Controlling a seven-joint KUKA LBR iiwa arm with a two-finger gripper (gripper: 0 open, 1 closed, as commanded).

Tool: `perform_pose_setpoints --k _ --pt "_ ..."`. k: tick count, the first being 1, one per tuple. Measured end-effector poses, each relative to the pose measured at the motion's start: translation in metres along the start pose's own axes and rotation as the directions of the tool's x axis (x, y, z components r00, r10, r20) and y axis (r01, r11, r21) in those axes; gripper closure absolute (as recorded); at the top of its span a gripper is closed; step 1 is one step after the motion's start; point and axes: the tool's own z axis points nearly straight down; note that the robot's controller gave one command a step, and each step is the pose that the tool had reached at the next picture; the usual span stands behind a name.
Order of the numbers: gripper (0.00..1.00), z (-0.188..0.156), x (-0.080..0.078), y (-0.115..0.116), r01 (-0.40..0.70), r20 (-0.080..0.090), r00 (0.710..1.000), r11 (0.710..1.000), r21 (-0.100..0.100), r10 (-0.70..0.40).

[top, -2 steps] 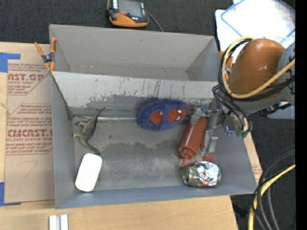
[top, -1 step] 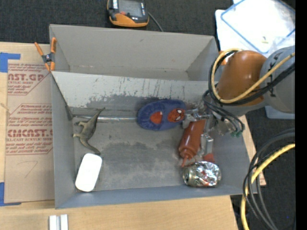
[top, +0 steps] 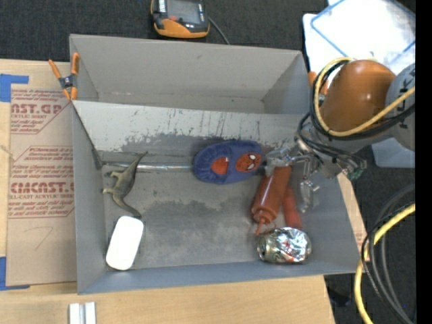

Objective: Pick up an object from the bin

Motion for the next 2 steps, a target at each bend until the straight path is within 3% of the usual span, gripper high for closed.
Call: perform_pose_setpoints --k 1,2 --pt "0.0 0.04 -0.016 0.015 0.147 -0.005 0.989 0.989 -0.008 -0.147" --pt "0.0 0.069 -0.009 0.004 0.452 0.003 0.892 0.892 -0.001 -0.452"
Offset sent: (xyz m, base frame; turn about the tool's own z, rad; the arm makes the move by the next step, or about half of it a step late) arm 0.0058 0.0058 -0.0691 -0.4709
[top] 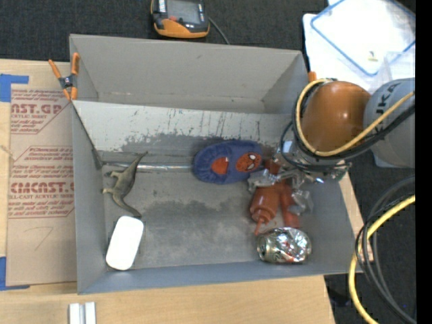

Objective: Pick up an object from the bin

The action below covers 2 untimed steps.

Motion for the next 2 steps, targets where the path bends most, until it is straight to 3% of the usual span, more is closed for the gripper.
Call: perform_pose_setpoints --k 1,2 --pt "1.0 -0.0042 -0.0303 0.0116 0.207 -0.005 0.978 0.978 0.0 -0.207" --pt "1.0 -0.0042 -0.0303 0.0115 0.207 -0.005 0.978 0.978 0.0 -0.207"
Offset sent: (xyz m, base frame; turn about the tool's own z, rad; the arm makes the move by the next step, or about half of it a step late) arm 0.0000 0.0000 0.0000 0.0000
